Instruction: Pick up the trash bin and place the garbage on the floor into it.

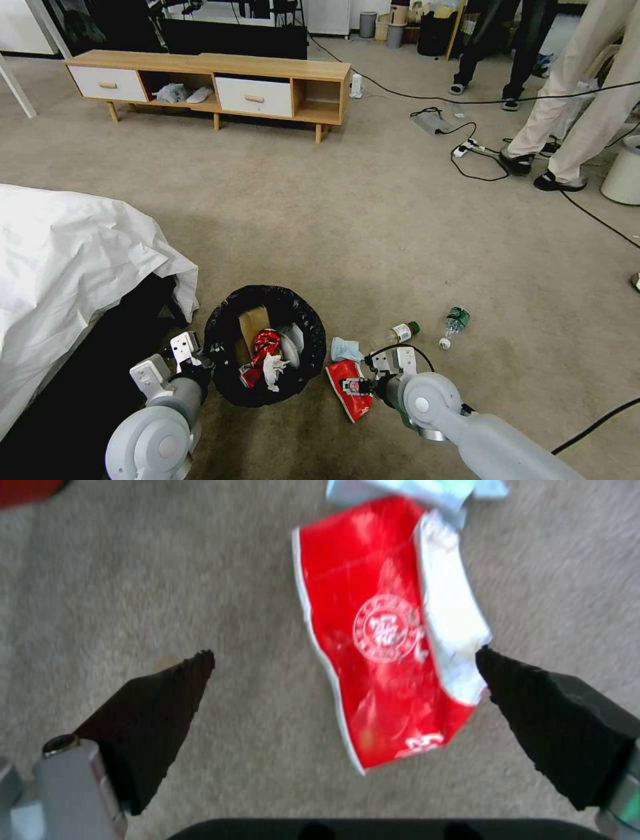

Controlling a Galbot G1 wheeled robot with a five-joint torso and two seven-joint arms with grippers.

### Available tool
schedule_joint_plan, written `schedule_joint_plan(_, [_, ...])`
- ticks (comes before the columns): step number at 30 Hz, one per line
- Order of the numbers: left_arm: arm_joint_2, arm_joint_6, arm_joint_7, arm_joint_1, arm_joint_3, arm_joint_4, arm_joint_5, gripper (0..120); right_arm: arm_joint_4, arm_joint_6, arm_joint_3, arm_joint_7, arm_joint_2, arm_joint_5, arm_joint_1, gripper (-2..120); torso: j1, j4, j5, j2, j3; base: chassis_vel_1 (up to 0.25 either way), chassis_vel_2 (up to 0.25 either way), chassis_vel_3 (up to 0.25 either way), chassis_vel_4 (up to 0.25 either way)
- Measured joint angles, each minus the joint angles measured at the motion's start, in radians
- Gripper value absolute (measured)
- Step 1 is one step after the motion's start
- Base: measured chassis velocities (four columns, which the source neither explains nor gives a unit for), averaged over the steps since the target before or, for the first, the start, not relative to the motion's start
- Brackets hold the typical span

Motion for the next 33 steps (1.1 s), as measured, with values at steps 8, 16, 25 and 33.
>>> schedule_joint_plan(8, [-0.007,0.001,0.002,-0.002,-0.001,0.004,-0.005,0,-0.021,-0.013,-0.019,0.019,-0.001,0.018,0.02,100,0.0,0.0,-0.0001,0.0,0.0,0.0,0.0,0.0,0.0])
schedule_joint_plan(16, [0.005,0.001,0.004,-0.012,-0.006,0.017,-0.017,0,-0.039,-0.013,-0.024,0.037,-0.003,0.03,0.033,100,0.0,0.0,0.0,0.0,0.0,0.0,0.0,0.0,0.0])
schedule_joint_plan(25, [0.011,0.001,0.007,-0.011,-0.001,0.023,-0.02,0,-0.089,-0.013,-0.02,0.026,0.015,0.013,0.037,100,0.0,-0.0001,0.0,0.0,0.0,0.0,0.0,0.0,0.0])
schedule_joint_plan(33, [0.013,0.0,0.009,-0.008,0.001,0.021,-0.021,0,-0.162,-0.013,-0.047,0.008,0.056,-0.014,0.068,100,0.0,0.0,0.0001,0.0,0.0,0.0,0.0,0.0,0.0])
